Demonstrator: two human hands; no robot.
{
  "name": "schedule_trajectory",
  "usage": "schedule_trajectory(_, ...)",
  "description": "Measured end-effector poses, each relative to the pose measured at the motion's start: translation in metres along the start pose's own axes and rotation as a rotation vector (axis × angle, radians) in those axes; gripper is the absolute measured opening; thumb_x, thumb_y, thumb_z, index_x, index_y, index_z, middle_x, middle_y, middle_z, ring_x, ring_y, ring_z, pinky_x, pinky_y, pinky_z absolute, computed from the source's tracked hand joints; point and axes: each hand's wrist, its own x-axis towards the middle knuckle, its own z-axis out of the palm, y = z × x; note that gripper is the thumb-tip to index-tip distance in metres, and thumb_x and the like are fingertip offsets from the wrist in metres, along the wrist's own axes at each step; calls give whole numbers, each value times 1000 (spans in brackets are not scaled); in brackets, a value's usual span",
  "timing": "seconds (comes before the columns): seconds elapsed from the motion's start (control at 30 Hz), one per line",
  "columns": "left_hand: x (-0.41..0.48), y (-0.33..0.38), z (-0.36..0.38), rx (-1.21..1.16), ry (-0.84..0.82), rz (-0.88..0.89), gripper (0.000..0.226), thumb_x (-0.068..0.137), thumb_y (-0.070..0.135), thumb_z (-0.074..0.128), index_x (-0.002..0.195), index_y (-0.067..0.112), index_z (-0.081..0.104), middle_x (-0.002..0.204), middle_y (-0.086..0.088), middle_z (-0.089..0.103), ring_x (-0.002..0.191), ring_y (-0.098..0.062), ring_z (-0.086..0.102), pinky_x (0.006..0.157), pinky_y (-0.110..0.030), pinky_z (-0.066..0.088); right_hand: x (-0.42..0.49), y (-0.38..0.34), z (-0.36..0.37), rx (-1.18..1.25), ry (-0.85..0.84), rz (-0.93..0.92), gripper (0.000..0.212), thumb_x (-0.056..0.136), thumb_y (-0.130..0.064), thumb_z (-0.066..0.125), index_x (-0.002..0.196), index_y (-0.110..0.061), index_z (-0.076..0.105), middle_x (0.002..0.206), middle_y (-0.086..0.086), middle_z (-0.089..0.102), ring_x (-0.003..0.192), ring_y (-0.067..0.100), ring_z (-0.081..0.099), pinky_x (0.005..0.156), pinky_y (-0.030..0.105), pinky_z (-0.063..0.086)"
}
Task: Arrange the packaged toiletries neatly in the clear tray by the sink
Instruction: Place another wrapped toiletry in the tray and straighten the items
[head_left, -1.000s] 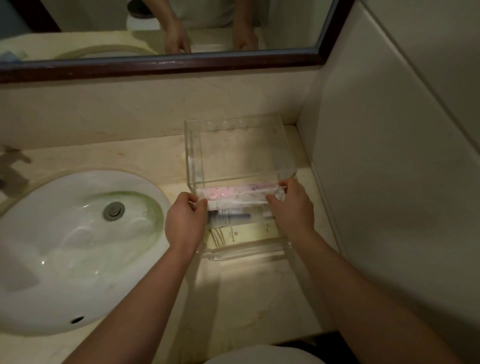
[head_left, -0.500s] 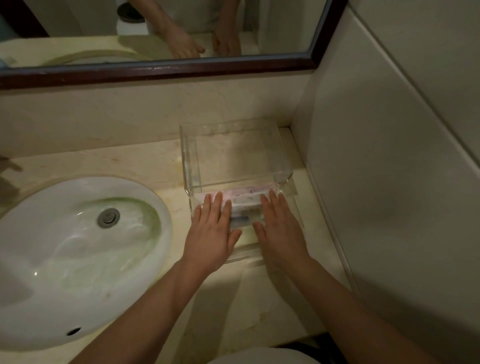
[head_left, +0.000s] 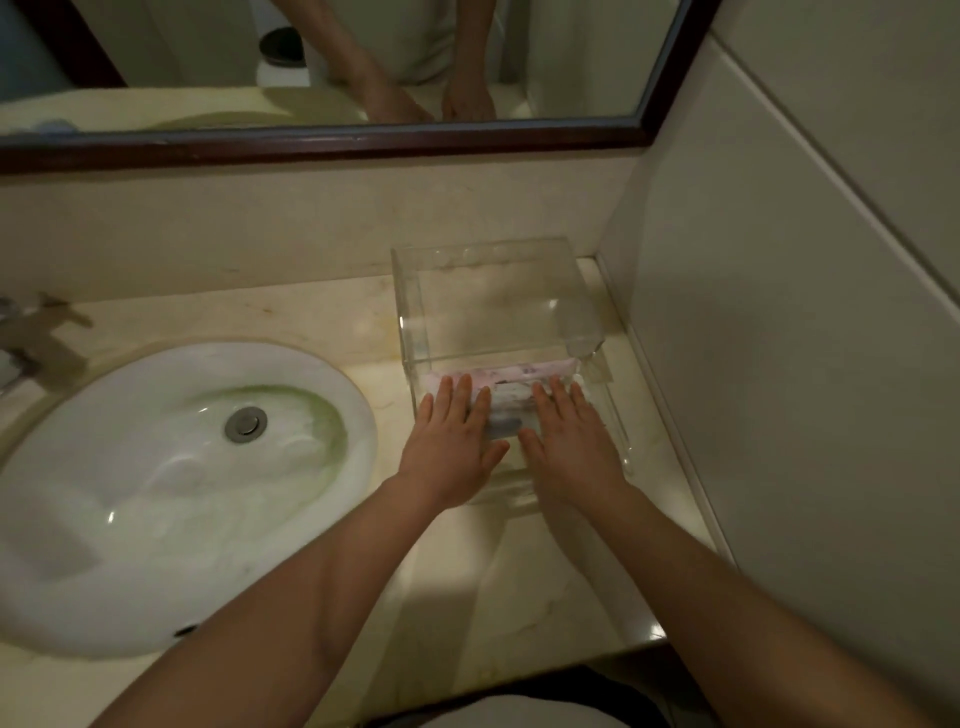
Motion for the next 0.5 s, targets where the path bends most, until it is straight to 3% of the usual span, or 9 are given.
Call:
schedule_trajectory(0.1,-21,-3,-5,-65,85,-43,75,96,51,32,153,12,3,162,-15,-2,148,-34,-9,118,-50,1,-9,-20,-5,34,87,11,82,84,-58,11,151,-13,28,159,17,24,147,36,18,119,47,16)
schedule_trajectory(0.27,-99,-34,-15,-203,269,-310,68,93,45,33,150,10,24,157,-17,24,146,-39,13,117,-51,17,-22,-88,2,120,123,-292,68,92,-46,29,143,-3,40,148,26,39,138,45,34,112,55,30)
schedule_trajectory(0.4,-178,-82,-16,-282,363,-575,61,96,40,39,149,11,26,156,-14,28,147,-34,14,118,-46,16,-34,-167,19,198,-36,-500,65,96,-47,35,150,-11,28,158,18,26,147,36,20,118,46,19)
schedule_trajectory(0.5,-235,-127,-17,-329,439,-731,59,95,36,40,146,8,31,150,-15,38,143,-36,25,117,-46,22,-49,-232,33,265,-131,-635,65,95,-47,36,150,-13,29,156,16,29,145,33,25,119,46,21)
